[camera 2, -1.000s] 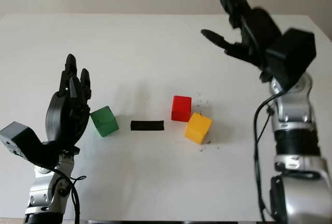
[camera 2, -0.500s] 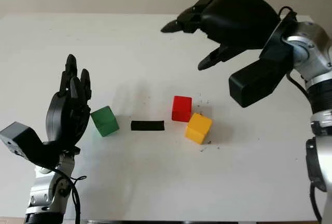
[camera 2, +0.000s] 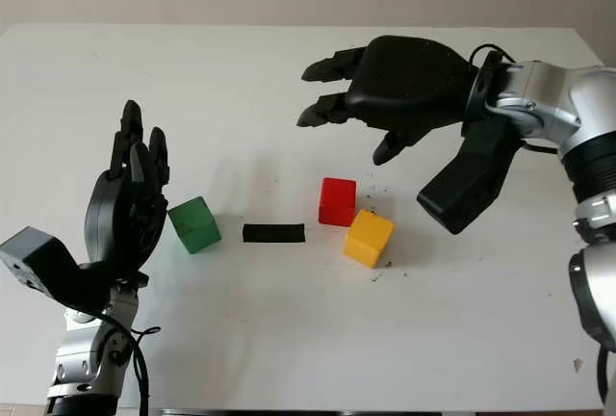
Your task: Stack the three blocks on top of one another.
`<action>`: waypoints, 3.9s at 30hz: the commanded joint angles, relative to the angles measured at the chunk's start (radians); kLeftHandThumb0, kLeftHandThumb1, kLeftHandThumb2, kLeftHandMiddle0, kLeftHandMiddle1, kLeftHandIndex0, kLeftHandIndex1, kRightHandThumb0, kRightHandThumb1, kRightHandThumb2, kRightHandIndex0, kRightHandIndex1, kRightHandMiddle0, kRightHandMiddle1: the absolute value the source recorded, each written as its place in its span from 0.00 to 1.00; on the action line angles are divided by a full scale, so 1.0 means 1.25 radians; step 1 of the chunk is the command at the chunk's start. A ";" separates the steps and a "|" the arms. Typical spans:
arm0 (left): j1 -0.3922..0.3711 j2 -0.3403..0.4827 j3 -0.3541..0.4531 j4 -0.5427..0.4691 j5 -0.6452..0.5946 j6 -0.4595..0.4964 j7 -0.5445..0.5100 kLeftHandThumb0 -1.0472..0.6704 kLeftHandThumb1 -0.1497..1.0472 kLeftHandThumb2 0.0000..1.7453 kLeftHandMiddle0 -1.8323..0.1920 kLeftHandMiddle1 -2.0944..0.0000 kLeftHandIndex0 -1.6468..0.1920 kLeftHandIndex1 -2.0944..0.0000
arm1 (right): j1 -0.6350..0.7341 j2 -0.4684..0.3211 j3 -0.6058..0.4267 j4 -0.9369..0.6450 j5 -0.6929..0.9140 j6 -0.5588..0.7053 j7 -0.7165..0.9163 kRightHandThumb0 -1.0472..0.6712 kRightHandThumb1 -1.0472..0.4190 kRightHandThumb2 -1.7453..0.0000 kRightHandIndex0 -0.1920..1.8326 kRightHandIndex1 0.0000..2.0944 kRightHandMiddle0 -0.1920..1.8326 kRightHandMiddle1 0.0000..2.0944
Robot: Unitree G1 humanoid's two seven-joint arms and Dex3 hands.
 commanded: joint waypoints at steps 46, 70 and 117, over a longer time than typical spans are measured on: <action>0.008 0.006 0.002 -0.006 0.000 -0.002 0.002 0.17 1.00 0.36 1.00 1.00 1.00 1.00 | 0.045 0.044 0.183 0.076 -0.116 -0.011 -0.225 0.39 0.08 0.97 0.14 0.03 0.35 0.16; 0.014 0.004 0.000 -0.009 -0.003 0.005 -0.002 0.17 1.00 0.36 1.00 1.00 1.00 1.00 | -0.035 0.067 0.191 0.128 -0.115 0.033 -0.308 0.36 0.07 0.97 0.23 0.03 0.29 0.66; 0.005 0.026 0.023 -0.073 -0.006 0.030 0.031 0.18 1.00 0.36 1.00 1.00 1.00 1.00 | -0.074 0.216 0.187 -0.128 0.014 -0.042 0.128 0.31 0.06 0.97 0.22 0.02 0.29 0.66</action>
